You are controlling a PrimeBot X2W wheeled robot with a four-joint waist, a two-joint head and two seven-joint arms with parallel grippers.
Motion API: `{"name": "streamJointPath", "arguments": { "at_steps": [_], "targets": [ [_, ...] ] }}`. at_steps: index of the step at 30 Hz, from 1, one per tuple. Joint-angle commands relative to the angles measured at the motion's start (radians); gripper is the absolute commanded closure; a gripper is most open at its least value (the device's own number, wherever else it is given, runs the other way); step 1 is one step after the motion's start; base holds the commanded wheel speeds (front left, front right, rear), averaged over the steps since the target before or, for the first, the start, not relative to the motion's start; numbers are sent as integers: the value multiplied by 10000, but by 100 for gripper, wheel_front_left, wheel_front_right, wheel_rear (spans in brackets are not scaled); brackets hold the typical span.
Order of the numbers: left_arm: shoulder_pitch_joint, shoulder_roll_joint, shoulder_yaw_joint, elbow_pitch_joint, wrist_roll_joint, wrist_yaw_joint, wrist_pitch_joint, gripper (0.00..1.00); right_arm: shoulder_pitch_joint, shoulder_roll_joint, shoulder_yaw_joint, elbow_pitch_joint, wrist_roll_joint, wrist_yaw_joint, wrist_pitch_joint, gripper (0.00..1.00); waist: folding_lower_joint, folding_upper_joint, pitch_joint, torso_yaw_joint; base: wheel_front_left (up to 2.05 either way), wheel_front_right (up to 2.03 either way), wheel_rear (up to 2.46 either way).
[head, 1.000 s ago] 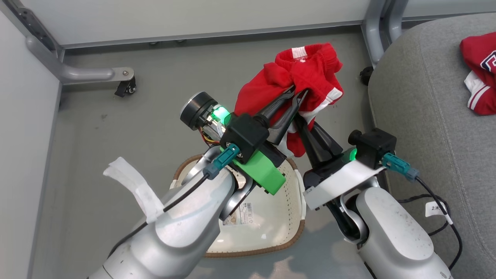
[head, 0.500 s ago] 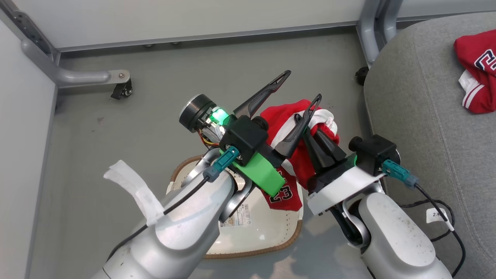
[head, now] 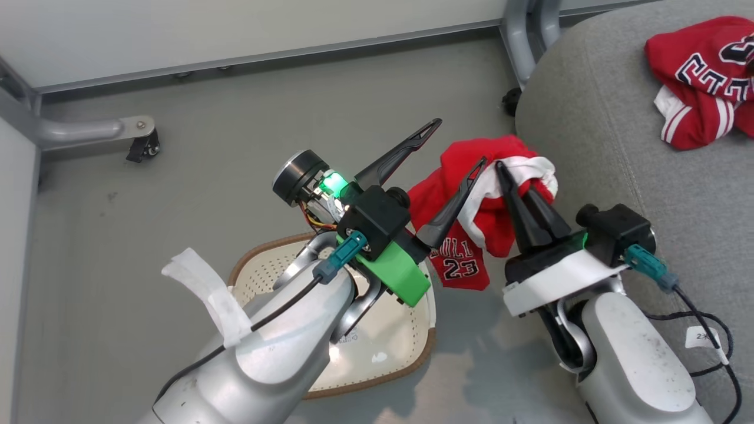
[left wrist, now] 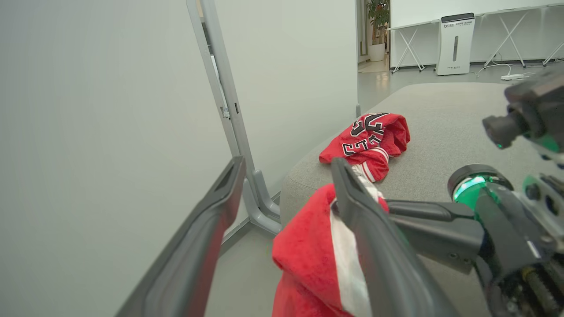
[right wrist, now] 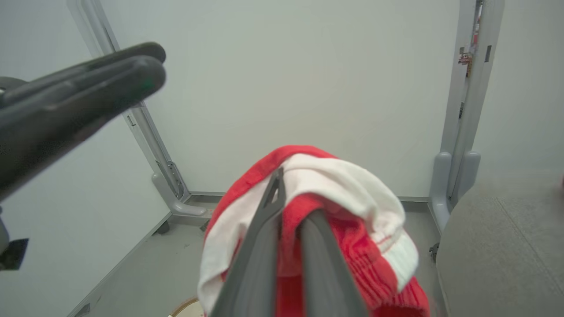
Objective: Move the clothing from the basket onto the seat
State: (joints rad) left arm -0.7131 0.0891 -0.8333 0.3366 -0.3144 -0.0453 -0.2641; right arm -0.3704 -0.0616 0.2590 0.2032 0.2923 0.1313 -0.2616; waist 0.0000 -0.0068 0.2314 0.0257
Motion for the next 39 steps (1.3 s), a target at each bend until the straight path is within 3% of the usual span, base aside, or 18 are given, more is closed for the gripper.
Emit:
{"name": "streamJointPath", "arguments": {
  "at_steps": [1,18,27,33,39],
  "targets": [
    [4,97,-17,50,48,-51,35,0,178,-73,-173,-124,-73,-11,-39,100,0,68,173,-447,0,0,0],
    [108,444,-286,94,1,13,135,0,1682,-392,-2252,-1239,-396,-11,-39,100,0,68,651,-2240,0,0,0],
    [166,638,-353,73,-35,61,152,0,2185,-242,-2575,-1442,-388,-11,-39,100,0,68,686,-2749,0,0,0],
    [37,687,-409,-28,2,125,228,0,1580,-226,-2888,-1613,-368,-11,-39,100,0,68,853,-2833,0,0,0],
    [-319,774,-406,-231,69,116,358,0,23,-698,-3302,-1916,-368,-11,-39,100,0,68,1433,-2788,0,0,0]
  ]
}}
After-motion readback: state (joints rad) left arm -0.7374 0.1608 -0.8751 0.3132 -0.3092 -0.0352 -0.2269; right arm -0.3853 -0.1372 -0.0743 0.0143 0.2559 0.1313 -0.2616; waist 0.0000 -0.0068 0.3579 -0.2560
